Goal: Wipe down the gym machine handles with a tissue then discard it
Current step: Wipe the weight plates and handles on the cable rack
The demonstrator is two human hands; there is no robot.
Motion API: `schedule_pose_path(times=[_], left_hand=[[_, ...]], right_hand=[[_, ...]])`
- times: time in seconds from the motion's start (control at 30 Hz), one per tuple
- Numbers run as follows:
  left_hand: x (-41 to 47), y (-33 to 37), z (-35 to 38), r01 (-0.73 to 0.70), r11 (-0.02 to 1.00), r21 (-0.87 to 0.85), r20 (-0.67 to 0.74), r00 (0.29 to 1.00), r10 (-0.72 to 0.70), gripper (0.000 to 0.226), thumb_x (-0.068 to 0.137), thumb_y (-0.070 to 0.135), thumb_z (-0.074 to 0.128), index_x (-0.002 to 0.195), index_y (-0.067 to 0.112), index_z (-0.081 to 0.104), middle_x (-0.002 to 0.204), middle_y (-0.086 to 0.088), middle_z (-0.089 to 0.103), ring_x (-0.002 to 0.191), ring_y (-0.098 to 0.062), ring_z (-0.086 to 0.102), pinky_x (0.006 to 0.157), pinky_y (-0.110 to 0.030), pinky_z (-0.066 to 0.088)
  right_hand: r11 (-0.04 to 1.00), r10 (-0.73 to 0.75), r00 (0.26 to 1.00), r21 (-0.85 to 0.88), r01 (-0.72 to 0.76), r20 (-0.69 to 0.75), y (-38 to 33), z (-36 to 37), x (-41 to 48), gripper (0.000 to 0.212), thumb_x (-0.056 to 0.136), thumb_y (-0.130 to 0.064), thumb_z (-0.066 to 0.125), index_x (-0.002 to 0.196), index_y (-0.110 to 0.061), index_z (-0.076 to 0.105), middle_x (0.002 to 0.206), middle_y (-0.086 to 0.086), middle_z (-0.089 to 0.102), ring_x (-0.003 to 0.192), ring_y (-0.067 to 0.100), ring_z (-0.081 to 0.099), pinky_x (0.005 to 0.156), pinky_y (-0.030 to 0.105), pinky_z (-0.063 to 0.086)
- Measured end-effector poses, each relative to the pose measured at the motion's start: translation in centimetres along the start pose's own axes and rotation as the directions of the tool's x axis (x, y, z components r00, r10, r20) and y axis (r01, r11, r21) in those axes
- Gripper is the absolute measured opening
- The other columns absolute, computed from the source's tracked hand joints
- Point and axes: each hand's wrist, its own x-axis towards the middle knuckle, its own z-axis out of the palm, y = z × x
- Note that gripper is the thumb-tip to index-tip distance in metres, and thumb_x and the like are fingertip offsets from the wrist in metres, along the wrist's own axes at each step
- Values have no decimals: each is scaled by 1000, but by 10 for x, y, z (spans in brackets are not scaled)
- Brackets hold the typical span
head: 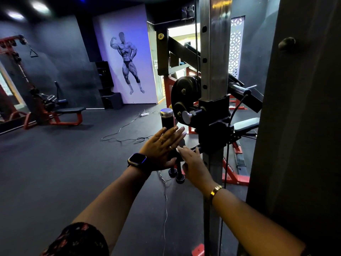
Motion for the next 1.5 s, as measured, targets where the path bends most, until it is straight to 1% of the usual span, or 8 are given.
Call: schedule_pose_path(times=[0.23, 0.47, 0.63, 1.03, 1.27, 1.33, 1.43, 1.5], left_hand=[[0, 1, -1, 0, 1000, 0, -5, 1000, 0, 85, 80, 55, 43, 150, 11, 24, 156, -8, 22, 144, -27, 21, 121, -40, 1], [1, 2, -3, -4, 1000, -1, 16, 1000, 4, 82, 82, 55, 40, 149, 10, 27, 156, -9, 22, 144, -28, 21, 121, -41, 3], [0, 3, -3, 5, 1000, 15, 9, 1000, -5, 88, 80, 55, 48, 150, 10, 23, 157, -10, 21, 145, -27, 19, 121, -41, 2], [-1, 4, -2, 21, 1000, 21, 9, 1000, -21, 93, 76, 55, 57, 150, 10, 24, 158, -7, 20, 145, -26, 20, 121, -40, 3], [-1, 4, -1, 10, 999, 31, -13, 1000, -10, 94, 75, 56, 60, 149, 10, 27, 156, -7, 24, 144, -27, 22, 121, -41, 4], [0, 4, 0, 23, 999, 27, -21, 1000, -22, 95, 76, 55, 58, 151, 9, 23, 157, -8, 23, 147, -27, 16, 122, -40, 1], [-1, 4, 4, 24, 999, 24, -40, 999, -23, 100, 77, 54, 53, 155, 10, 8, 157, -8, 20, 150, -25, -4, 122, -40, -3], [-1, 4, 5, 28, 999, 19, -53, 998, -27, 103, 76, 54, 55, 155, 10, 4, 157, -9, 19, 150, -24, -6, 122, -40, -2]], right_hand=[[925, -34, 996, -381, 1, -80, 28, -12, 6, 55, 74, 12, 43, 127, 2, 57, 126, 21, 60, 122, 38, 53, 106, 54, 28], [995, 100, 995, 20, -100, 7, -8, 7, 6, 49, 93, 7, 46, 141, -2, 42, 141, 21, 47, 137, 35, 35, 116, 51, 24], [968, -51, 998, -245, 59, 37, 27, -7, -7, 55, 89, 0, 23, 139, -4, 44, 140, 15, 49, 135, 30, 38, 112, 50, 24], [920, 273, 948, -243, -307, -166, 5, 19, -27, 56, 86, 13, 21, 135, 8, 45, 141, 28, 42, 131, 41, 40, 102, 55, 40], [870, 489, 860, 14, -493, -144, -24, 6, -5, 65, 89, 12, 20, 151, -7, 9, 160, 13, 6, 147, 24, 1, 116, 25, 1], [732, 655, 747, 340, -590, -116, -43, 4, -11, 60, 99, 4, 23, 153, -17, 13, 159, 8, 14, 146, 23, 18, 114, 19, 16], [343, 878, 478, 651, -677, 35, -60, -7, -3, 56, 102, -7, 32, 153, -22, 15, 148, 18, 38, 127, 33, 48, 103, 40, 44], [143, 926, 355, 753, -643, 127, -68, -28, 14, 47, 104, -15, 34, 150, -12, 24, 145, 22, 41, 127, 36, 46, 97, 40, 42]])
